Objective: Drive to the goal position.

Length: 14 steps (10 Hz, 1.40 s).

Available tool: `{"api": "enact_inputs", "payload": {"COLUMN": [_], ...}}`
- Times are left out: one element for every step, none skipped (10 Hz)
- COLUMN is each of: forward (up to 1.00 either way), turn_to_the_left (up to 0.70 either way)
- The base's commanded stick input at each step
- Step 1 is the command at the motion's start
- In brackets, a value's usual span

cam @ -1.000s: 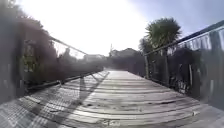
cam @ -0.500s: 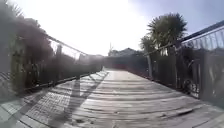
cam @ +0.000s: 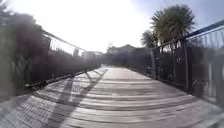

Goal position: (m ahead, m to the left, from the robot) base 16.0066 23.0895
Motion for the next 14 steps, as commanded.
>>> {"api": "enact_inputs", "payload": {"forward": [1.00, 1.00, 1.00, 1.00, 1.00, 1.00, 1.00, 1.00, 1.00, 1.00, 1.00, 1.00, 1.00, 1.00], "turn_to_the_left": [0.00, 0.00, 0.00, 0.00, 0.00, 0.00, 0.00, 0.00, 0.00, 0.00, 0.00, 0.00, 0.00, 0.00]}}
